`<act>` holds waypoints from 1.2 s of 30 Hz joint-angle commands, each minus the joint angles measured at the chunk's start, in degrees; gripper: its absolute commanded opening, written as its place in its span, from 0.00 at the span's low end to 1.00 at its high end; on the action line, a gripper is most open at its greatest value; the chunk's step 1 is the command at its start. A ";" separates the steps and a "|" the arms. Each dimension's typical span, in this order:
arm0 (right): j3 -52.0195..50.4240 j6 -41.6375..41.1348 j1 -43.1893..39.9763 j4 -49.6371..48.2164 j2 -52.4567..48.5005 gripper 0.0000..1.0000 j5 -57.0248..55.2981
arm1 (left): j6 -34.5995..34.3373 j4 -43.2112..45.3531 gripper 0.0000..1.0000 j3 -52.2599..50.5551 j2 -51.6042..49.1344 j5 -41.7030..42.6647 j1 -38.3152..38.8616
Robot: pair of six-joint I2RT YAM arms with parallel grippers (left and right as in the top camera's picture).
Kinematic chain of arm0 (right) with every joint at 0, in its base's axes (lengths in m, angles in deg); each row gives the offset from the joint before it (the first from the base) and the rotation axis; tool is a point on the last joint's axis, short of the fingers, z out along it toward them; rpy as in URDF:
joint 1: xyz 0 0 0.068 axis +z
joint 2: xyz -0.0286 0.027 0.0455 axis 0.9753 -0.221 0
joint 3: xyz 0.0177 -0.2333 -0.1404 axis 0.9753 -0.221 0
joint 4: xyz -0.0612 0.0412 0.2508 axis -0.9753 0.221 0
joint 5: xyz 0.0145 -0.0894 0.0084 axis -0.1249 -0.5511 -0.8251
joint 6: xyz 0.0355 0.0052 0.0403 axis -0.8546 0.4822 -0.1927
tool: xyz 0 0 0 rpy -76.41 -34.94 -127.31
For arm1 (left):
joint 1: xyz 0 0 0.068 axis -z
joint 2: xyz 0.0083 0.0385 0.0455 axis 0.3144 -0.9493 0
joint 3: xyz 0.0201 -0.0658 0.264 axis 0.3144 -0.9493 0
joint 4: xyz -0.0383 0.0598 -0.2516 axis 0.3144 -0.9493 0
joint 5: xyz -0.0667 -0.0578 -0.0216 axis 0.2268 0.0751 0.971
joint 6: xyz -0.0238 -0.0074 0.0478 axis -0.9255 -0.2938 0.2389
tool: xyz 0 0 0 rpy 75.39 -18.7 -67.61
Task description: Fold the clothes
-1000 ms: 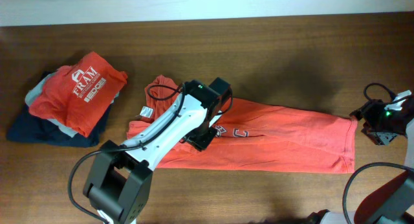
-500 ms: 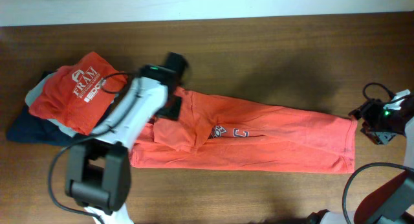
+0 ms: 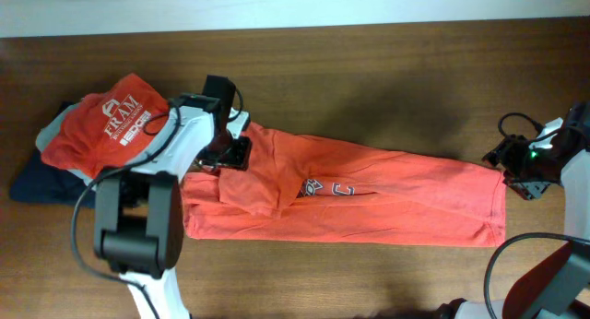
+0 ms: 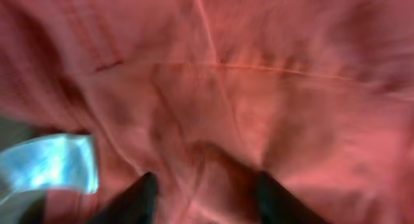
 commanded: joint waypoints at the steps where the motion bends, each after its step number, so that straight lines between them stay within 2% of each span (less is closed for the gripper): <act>1: 0.74 0.00 0.31 0.09 0.44 0.67 -1.11 | 2.12 0.28 0.38 -0.48 -3.23 1.36 -0.07; 5: 0.74 0.00 0.31 -0.02 0.44 0.67 -1.38 | 2.10 0.24 0.07 -0.48 -3.78 0.83 -0.17; 6: 0.74 0.00 0.31 -0.13 0.44 0.64 -2.14 | 2.08 0.04 0.03 -0.48 -3.76 0.09 -0.17; 7: 0.74 0.00 0.31 -0.26 0.44 0.57 -3.04 | 2.05 -0.26 0.01 -0.48 -3.76 -0.74 -0.17; 10: 0.74 -0.02 0.31 -0.61 0.07 0.31 -5.42 | 2.05 -1.16 0.01 -0.48 -3.76 -2.86 -0.17; 11: 0.74 -0.02 0.31 -0.66 -0.39 0.25 -5.42 | 2.05 -1.31 0.01 -0.48 -3.76 -2.99 -0.17; 15: 0.70 -0.57 0.31 -1.99 -4.04 0.21 -7.54 | 2.05 -1.29 0.01 -0.48 -3.76 -2.97 -0.17; 20: 0.70 -3.08 0.33 -2.16 -12.85 0.07 -6.69 | 2.05 -1.38 0.01 -0.48 -3.76 -2.99 -0.17; 25: 0.70 -4.00 0.26 -4.33 -19.45 0.06 -7.17 | 2.05 -1.77 0.01 -0.48 -3.76 -2.99 -0.17; 28: 0.70 -4.59 0.24 -8.81 -22.67 0.05 -7.82 | 2.05 -1.92 0.01 -0.48 -3.76 -3.02 -0.17; 36: 0.72 -6.82 0.24 -19.87 -26.62 0.04 -18.38 | 1.60 -4.59 0.01 -0.48 -3.76 -8.02 -0.17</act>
